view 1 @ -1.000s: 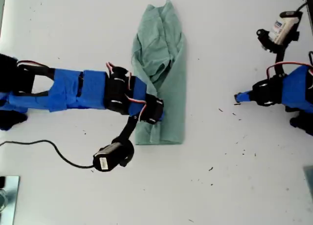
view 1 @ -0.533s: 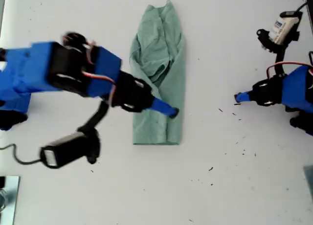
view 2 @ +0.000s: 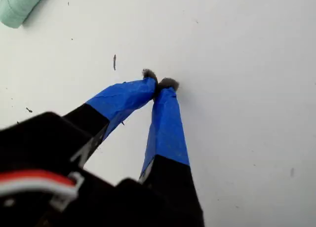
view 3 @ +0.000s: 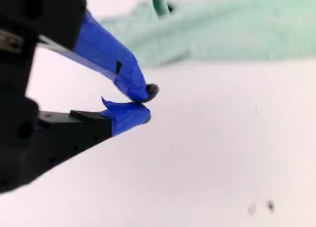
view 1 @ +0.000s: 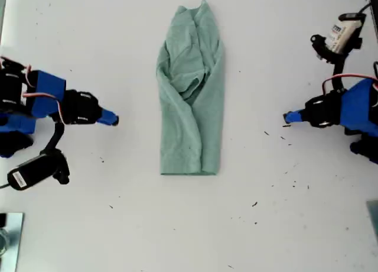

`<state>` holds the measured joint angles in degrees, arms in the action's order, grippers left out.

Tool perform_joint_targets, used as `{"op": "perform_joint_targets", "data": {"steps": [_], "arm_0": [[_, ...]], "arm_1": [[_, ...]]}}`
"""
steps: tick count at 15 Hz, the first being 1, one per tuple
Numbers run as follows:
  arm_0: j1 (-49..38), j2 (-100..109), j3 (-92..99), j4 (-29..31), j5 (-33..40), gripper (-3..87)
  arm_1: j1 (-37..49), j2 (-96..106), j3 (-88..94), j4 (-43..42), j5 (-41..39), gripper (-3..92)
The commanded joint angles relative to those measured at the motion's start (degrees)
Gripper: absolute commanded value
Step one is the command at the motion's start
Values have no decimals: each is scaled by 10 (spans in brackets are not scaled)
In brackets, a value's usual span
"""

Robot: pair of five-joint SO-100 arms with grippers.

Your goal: Fold t shirt

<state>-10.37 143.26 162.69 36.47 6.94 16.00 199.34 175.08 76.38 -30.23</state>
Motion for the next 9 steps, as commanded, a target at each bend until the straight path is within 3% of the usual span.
{"op": "perform_joint_targets", "data": {"steps": [1, 4, 5, 7, 9], "arm_0": [[-5, 18, 95, -48, -62, -1], [-17, 8, 83, -29, -75, -2], [-5, -26, 27, 11, -79, -2], [43, -84, -199, 168, -91, -3], [59, -142, -422, 271, -56, -2]], "arm_1": [[4, 10, 24, 2, 11, 23], [3, 10, 24, 3, 13, 23], [-8, 10, 17, -2, 20, 23], [-52, -99, -123, -21, 61, 23], [-85, -461, -482, 39, 59, 21]]}}
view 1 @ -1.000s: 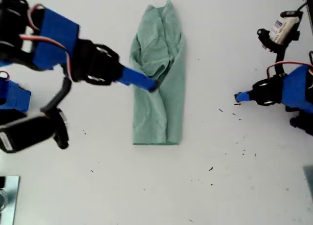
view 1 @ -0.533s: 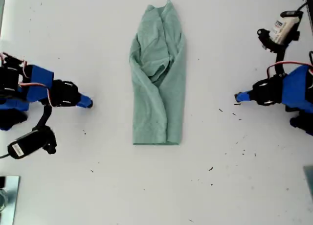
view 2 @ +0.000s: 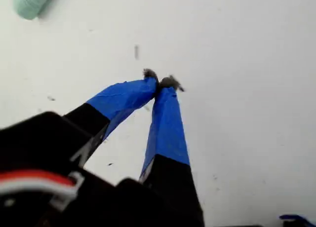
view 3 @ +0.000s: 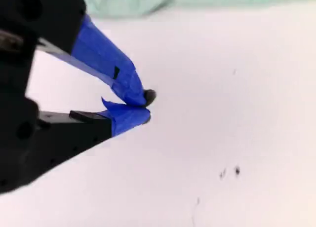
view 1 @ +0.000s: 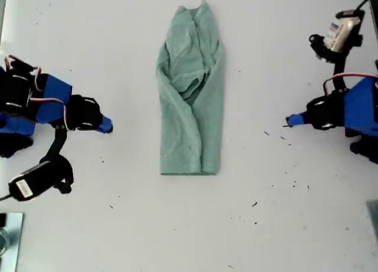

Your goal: Fold t shirt

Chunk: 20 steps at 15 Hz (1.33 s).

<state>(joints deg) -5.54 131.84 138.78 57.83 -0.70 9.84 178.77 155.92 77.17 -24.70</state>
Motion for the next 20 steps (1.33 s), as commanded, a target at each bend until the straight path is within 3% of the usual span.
{"op": "perform_joint_targets", "data": {"steps": [1, 2, 4, 6, 9, 16, 18, 19, 20], "arm_0": [[15, -64, -273, 95, 38, 151], [21, -105, -352, 129, 54, 254], [43, -201, -484, 181, 84, 321], [58, -285, -541, 194, 94, 349], [63, -356, -526, 162, 89, 360], [72, -618, -563, 60, 82, 349], [72, -670, -578, 58, 85, 240], [77, -665, -583, 63, 88, 92], [83, -659, -592, 64, 91, -1]], "arm_1": [[-43, -408, -463, 71, -2, 33], [-56, -524, -601, 96, -8, 163], [-80, -700, -829, 163, -11, 331], [-96, -817, -966, 209, 2, 329], [-108, -874, -978, 198, 33, 319], [-134, -1101, -956, 75, 78, 300], [-153, -1189, -975, 44, 98, 165], [-161, -1200, -976, 45, 109, 83], [-167, -1197, -976, 48, 111, 19]]}}
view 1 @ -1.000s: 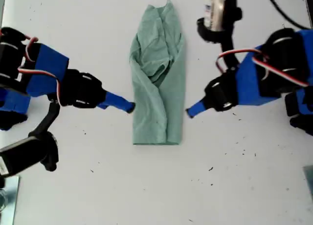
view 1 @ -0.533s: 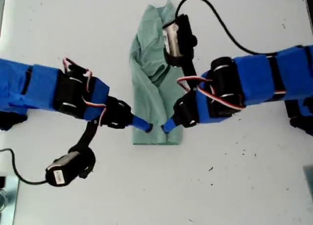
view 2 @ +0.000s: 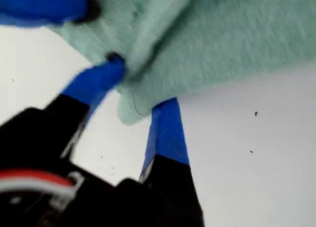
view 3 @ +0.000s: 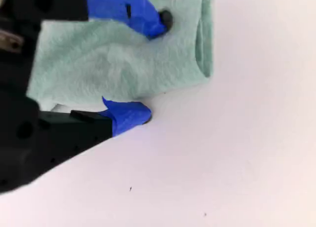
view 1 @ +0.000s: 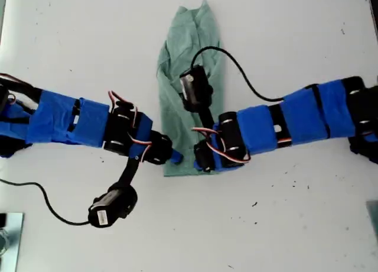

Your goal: Fold t shirt

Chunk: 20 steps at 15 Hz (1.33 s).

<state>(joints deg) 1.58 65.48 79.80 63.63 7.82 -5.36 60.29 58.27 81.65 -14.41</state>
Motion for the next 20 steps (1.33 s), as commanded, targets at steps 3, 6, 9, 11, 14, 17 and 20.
{"op": "perform_joint_targets", "data": {"steps": [3, 6, 9, 11, 14, 17, 20], "arm_0": [[41, 7, -76, 31, 19, -3], [56, -4, -118, 37, 24, -3], [61, 12, -122, 41, 12, -3], [59, 40, -134, 69, 4, -3], [26, 217, -157, 185, -1, 260], [11, 245, -158, 219, 5, 289], [26, 162, -162, 178, -2, 299]], "arm_1": [[-26, 62, -10, 9, -32, 7], [-33, 91, -16, 4, -50, 8], [-36, 92, -18, -7, -53, 8], [-34, 92, -16, -9, -54, 8], [-25, 93, -15, -20, -54, 7], [-18, 96, -15, -21, -62, 7], [-18, 100, -15, -19, -64, 7]]}}
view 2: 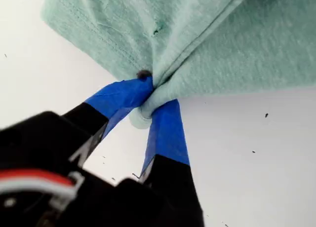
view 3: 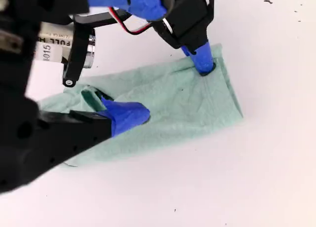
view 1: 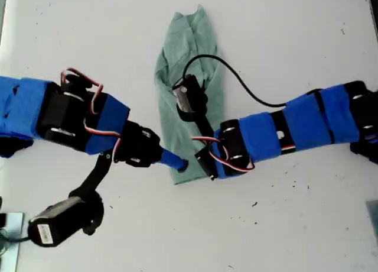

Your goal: Fold t shirt

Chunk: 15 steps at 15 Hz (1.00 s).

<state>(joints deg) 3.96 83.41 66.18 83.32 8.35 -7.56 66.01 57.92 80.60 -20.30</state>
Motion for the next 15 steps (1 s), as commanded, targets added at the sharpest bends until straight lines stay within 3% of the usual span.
{"op": "perform_joint_targets", "data": {"steps": [1, 6, 11, 15], "arm_0": [[2, -58, -37, -30, -7, 300], [3, -288, -106, -89, -7, 236], [-2, -383, -112, -53, 15, -1], [18, -276, -112, -55, 14, -1]], "arm_1": [[4, 44, -11, -9, -4, 7], [-4, 47, -8, -11, 1, 7], [-13, 61, 17, -26, 12, 7], [-25, 76, 23, -29, 18, 7]]}}
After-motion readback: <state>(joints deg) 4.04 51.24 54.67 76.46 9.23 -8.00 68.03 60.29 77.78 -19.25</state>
